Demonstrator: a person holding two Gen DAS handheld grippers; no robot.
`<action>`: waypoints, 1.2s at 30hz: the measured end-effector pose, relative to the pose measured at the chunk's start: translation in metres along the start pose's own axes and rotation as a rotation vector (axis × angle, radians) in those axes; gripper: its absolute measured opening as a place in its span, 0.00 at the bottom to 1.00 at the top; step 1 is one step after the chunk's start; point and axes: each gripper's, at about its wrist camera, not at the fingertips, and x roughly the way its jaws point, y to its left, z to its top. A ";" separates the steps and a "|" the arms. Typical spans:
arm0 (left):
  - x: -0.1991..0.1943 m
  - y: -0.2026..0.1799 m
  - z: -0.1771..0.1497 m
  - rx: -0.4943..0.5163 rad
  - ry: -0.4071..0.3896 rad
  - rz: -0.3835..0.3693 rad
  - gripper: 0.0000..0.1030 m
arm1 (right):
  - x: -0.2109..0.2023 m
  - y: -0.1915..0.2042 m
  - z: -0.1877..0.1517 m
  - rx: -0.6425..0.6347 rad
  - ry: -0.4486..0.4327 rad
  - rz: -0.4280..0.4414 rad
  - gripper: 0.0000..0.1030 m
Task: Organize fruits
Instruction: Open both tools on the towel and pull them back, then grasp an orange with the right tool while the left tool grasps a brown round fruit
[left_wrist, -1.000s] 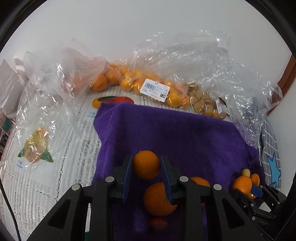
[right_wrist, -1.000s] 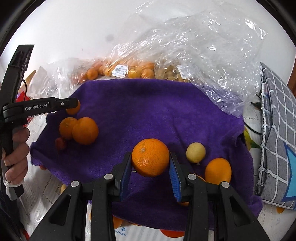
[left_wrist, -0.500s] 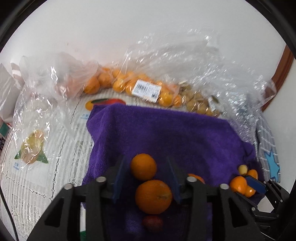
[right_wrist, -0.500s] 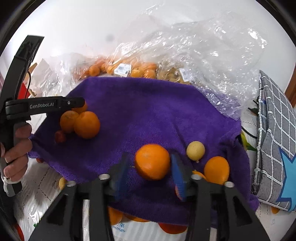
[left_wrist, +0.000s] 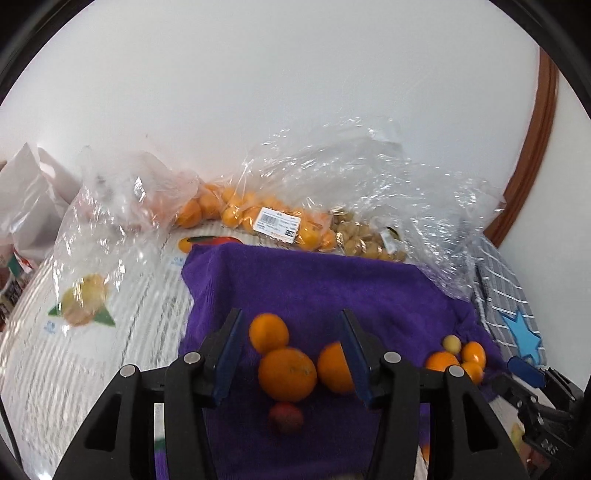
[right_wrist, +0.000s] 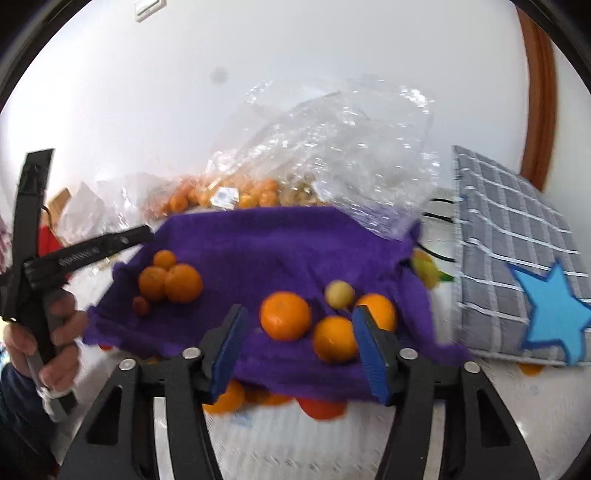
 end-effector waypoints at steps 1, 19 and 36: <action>-0.004 0.001 -0.004 -0.001 -0.001 -0.017 0.48 | -0.005 -0.001 -0.004 -0.006 -0.005 -0.027 0.54; -0.063 0.051 -0.074 -0.085 0.073 0.089 0.48 | -0.013 0.027 -0.055 -0.046 0.131 0.095 0.53; -0.062 0.048 -0.088 -0.051 0.159 0.091 0.48 | 0.026 0.062 -0.045 -0.076 0.221 0.055 0.36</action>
